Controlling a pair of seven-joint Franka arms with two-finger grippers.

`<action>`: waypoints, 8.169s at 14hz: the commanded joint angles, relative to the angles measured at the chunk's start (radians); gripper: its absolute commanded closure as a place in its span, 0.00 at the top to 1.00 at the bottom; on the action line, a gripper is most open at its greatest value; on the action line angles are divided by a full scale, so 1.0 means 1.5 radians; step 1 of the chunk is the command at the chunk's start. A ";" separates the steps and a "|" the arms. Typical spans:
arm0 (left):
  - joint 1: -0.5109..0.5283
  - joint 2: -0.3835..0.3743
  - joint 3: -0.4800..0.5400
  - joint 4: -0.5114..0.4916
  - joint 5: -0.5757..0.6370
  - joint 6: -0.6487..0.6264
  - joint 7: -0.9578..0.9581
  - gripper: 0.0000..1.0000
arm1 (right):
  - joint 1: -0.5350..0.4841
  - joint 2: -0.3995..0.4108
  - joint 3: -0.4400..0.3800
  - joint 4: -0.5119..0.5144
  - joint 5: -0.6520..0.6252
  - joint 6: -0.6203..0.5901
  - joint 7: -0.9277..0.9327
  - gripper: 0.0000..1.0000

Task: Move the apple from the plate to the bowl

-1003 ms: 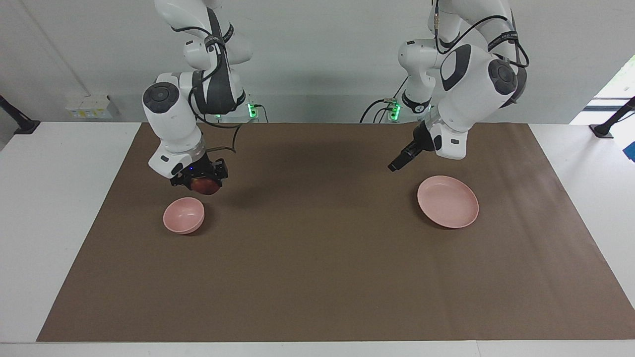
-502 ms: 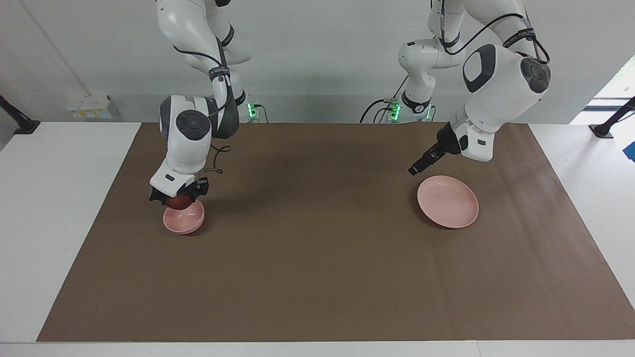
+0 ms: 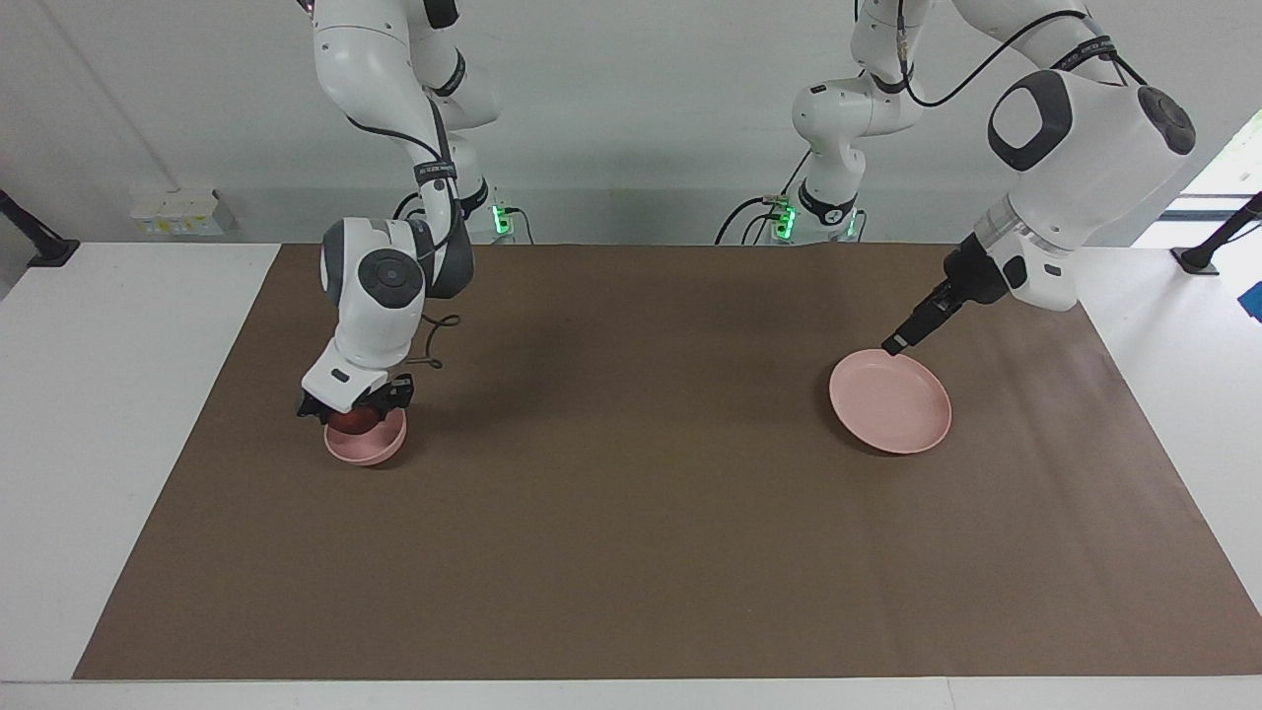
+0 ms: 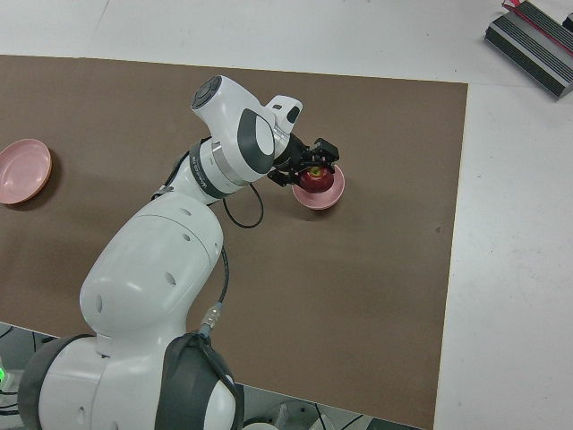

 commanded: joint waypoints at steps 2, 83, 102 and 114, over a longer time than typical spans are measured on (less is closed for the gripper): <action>-0.045 0.003 0.086 0.031 0.047 0.003 0.179 1.00 | -0.006 -0.002 0.004 -0.012 -0.013 0.022 0.021 0.00; -0.064 -0.077 0.093 0.091 0.199 -0.171 0.492 1.00 | -0.058 -0.261 0.002 0.227 0.335 -0.451 -0.099 1.00; -0.065 -0.077 0.094 0.092 0.198 -0.177 0.492 1.00 | -0.058 -0.261 0.001 0.226 0.334 -0.453 -0.099 1.00; -0.067 -0.077 0.093 0.091 0.198 -0.176 0.493 1.00 | -0.057 -0.260 0.001 0.218 0.334 -0.444 -0.098 1.00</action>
